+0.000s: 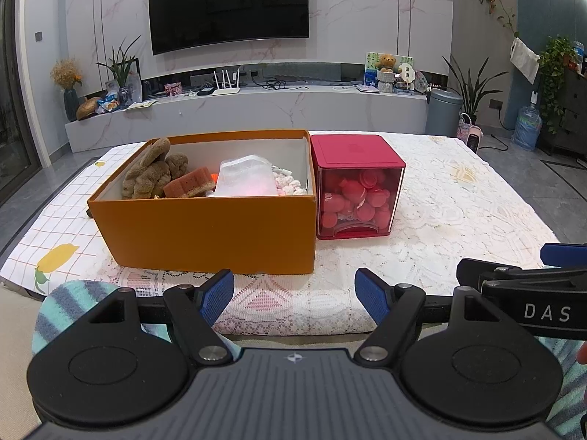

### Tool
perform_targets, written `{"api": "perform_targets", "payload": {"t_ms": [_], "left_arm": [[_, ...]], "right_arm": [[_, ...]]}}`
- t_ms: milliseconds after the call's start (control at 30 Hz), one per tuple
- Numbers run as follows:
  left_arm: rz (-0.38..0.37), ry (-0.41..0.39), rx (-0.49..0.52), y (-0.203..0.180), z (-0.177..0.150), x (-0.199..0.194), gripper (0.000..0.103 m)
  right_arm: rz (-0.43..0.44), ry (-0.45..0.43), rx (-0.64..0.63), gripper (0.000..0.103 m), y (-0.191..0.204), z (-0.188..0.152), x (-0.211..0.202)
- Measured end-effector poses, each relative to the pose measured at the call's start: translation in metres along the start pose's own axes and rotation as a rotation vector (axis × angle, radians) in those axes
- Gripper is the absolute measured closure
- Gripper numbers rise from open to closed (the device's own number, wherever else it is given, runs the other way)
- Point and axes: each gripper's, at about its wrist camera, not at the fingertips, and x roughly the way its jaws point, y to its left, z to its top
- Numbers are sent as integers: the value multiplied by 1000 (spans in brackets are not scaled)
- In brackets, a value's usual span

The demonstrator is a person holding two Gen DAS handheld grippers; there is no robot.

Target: Organize soft objects

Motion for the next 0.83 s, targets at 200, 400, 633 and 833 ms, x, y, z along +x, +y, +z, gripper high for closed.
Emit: {"api": "perform_targets", "payload": {"t_ms": [200,400,633,833], "left_arm": [[1,1,-3,0,-1,0,15],[3,3,-3,0,-2,1,15],[3,8,3,0,-3,1,15],[-1,7,8,-1,-2,0,15]], "right_arm": [[2,5,-1,7,1,-2,1],[5,3,-6,7,2,-2,1],[6,5,8,7,-3,-2,1],[7,5,11,6,-5,-1,1]]}}
